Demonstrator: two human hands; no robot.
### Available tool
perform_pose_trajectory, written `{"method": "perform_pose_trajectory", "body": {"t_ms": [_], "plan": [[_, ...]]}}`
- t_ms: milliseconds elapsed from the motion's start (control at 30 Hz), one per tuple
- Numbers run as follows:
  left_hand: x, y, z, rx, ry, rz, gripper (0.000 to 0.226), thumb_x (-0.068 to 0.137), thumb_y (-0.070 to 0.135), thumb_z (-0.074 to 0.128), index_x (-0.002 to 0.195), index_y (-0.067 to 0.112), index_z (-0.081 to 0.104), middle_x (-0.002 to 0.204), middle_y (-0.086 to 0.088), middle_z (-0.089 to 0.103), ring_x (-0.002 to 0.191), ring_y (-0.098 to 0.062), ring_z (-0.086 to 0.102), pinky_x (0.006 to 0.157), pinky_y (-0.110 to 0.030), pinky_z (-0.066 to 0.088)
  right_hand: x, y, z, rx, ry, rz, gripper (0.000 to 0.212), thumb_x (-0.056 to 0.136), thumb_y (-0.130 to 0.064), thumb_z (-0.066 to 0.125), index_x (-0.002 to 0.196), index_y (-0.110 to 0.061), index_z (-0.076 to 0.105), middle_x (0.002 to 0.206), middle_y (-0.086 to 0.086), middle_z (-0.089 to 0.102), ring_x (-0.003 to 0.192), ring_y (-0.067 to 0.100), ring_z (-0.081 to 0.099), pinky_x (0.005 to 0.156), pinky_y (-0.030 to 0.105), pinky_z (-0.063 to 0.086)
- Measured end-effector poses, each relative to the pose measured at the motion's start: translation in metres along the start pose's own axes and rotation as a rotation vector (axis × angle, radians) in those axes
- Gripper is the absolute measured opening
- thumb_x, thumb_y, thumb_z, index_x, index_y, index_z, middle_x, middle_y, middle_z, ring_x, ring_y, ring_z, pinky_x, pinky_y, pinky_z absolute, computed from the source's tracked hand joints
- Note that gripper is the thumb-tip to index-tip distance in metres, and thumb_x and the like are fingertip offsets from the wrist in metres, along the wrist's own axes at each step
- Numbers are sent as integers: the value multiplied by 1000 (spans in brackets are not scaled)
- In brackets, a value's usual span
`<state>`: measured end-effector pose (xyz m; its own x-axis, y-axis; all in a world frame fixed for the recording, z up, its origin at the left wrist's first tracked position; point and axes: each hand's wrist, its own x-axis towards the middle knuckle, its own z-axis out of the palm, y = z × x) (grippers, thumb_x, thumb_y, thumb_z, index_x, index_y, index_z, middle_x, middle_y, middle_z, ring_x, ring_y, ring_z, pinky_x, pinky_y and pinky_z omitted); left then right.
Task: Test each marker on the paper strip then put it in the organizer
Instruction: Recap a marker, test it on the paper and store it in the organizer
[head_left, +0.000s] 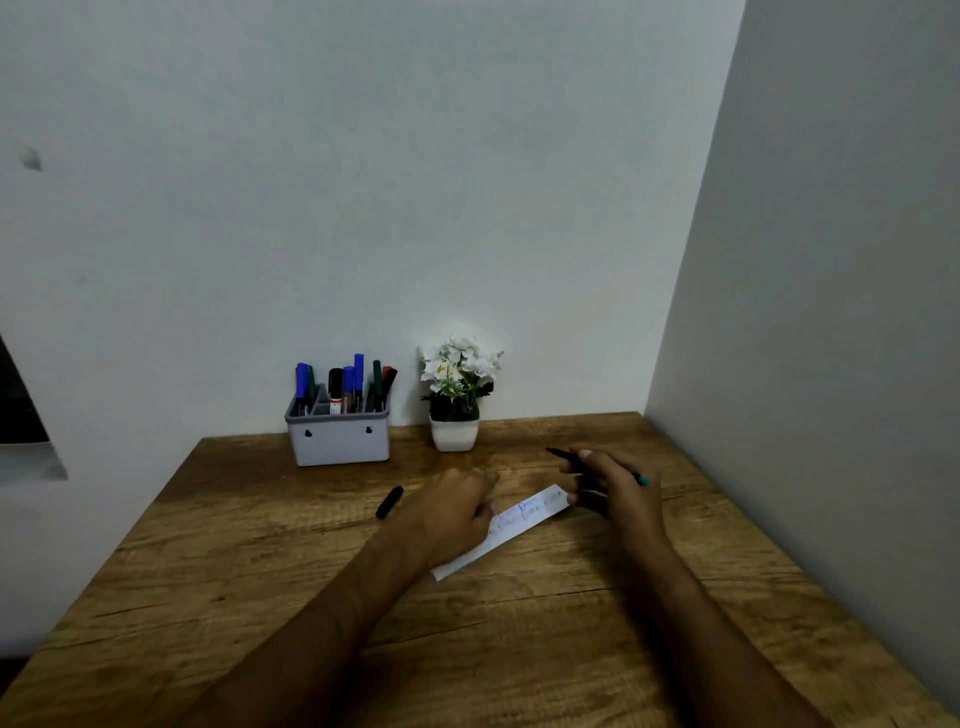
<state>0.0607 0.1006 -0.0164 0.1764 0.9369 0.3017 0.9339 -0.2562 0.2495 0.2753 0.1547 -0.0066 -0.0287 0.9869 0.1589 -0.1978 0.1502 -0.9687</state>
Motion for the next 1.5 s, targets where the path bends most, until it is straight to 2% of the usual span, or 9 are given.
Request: {"method": "perform_pose_trajectory", "body": {"t_ms": [167,333,433,700,967,1167,1233,1333,1500], "plan": [[-10,-35,-27,29,47,-132,35,89,19,57,124,24,61,97,4,69,81,-7,63,72,-31,57,-5,-9,10,79,-93,21,24,100,-3,52,103,1,75,90,25,77,70,29,68,60,37,61],[-27,-65,-35,127,13,-307,8,88,22,58,91,17,64,85,0,61,77,-13,59,70,-35,56,-11,-9,24,98,-109,-30,15,99,-3,57,99,6,69,88,26,76,63,29,65,59,38,59],[-31,-71,-31,158,8,-362,12,91,26,58,84,17,62,86,-3,62,77,-16,60,68,-34,55,-13,-6,32,61,-112,-77,13,95,0,61,93,11,69,77,25,72,57,25,59,51,33,53],[-37,-68,-19,222,-69,-375,21,92,12,58,109,16,71,109,-7,68,98,-22,64,82,-35,56,-17,-1,44,8,-196,-149,15,92,2,67,96,-3,81,83,26,74,64,30,64,62,39,56],[-36,-53,-25,188,70,-437,12,88,14,66,100,13,68,104,-7,65,96,-22,63,78,-32,56,-19,1,47,-23,-218,-113,20,89,5,70,104,-6,77,91,18,79,73,30,73,64,34,62],[-28,-35,-41,-345,519,-570,22,82,8,74,103,14,76,94,2,75,78,-5,65,72,-19,54,-17,7,46,-62,-172,-102,19,83,8,76,100,-1,78,87,17,80,76,34,75,65,34,63],[-21,-27,-49,-724,568,-707,19,87,1,69,102,9,75,92,-3,75,77,-10,70,71,-21,56,-19,9,48,-76,-163,-106,15,83,6,77,96,0,78,84,15,80,75,34,76,66,36,62],[-12,-18,-56,-1392,589,-846,16,90,-11,57,101,-4,66,99,-20,71,86,-28,75,82,-39,61,-23,9,51,-105,-153,-125,10,83,6,78,91,0,78,80,12,80,69,28,75,62,33,61],[-5,-14,-52,-1787,599,-915,14,90,-13,54,102,-8,60,111,-29,66,100,-40,70,96,-46,55,-29,10,57,-155,-168,-194,5,83,6,77,82,1,77,75,14,77,62,26,71,55,32,57]]}}
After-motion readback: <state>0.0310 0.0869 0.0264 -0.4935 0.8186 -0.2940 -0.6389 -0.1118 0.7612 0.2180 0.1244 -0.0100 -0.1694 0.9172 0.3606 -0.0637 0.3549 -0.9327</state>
